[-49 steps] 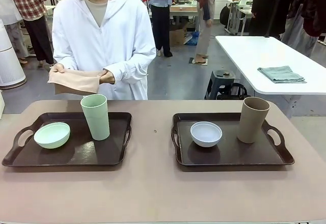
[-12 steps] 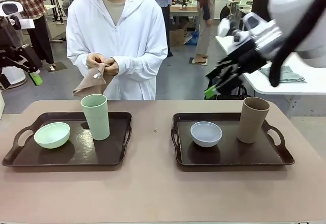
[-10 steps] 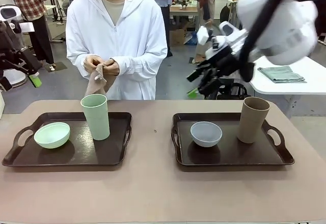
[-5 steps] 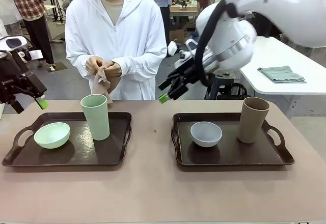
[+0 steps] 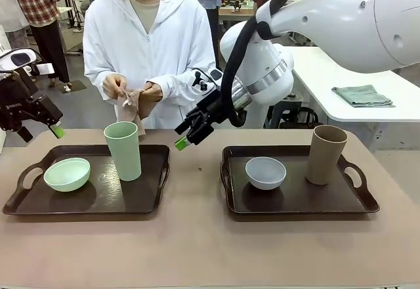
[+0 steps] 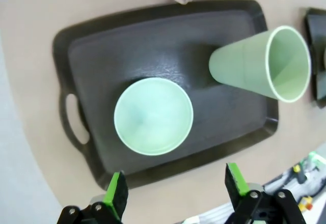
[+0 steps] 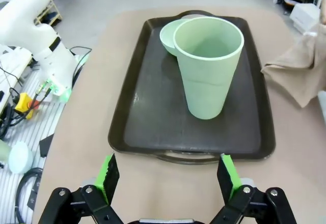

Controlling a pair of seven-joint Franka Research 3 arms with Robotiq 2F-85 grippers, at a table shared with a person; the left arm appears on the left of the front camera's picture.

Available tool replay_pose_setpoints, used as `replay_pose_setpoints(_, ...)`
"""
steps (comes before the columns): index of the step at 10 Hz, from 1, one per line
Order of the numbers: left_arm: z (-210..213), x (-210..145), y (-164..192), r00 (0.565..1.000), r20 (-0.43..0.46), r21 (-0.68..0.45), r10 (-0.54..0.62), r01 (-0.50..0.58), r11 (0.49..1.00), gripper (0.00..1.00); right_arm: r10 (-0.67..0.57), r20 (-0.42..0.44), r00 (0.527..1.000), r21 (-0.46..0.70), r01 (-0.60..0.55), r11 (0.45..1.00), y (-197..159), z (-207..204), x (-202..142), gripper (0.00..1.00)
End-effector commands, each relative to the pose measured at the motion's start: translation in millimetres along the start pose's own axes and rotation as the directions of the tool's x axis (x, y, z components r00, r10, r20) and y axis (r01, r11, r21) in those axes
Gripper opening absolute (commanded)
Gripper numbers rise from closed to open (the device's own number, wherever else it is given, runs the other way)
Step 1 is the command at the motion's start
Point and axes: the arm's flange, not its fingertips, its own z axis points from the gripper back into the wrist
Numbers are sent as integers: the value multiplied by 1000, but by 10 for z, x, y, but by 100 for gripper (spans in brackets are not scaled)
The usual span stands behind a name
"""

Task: Set up a tray with a mat and arrange the tableware.
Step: Pick up the Picnic Bowl and Reusable plastic cup from the Handle tray in front of the human's position and hold them in the air.

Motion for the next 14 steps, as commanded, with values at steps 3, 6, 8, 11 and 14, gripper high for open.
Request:
replay_pose_setpoints(3,0,0,0,1000,0,0,0,0,1000,100,12,-5,1000,-5,-12,1000,-22,30,-31,100)
replay_pose_setpoints(6,-26,47,-22,999,-6,51,34,-33,998,100,25,34,999,-15,-24,1000,-129,-109,-121,100)
replay_pose_setpoints(8,-210,63,44,997,-38,88,74,-70,994,100,102,147,984,23,-107,994,-341,-378,-241,100)
replay_pose_setpoints(11,-341,48,179,994,-31,108,108,-104,989,100,107,228,968,14,-113,994,-492,-648,-302,100)
replay_pose_setpoints(14,-423,118,291,987,6,189,162,-160,969,100,54,241,969,24,-62,998,-683,-969,-239,100)
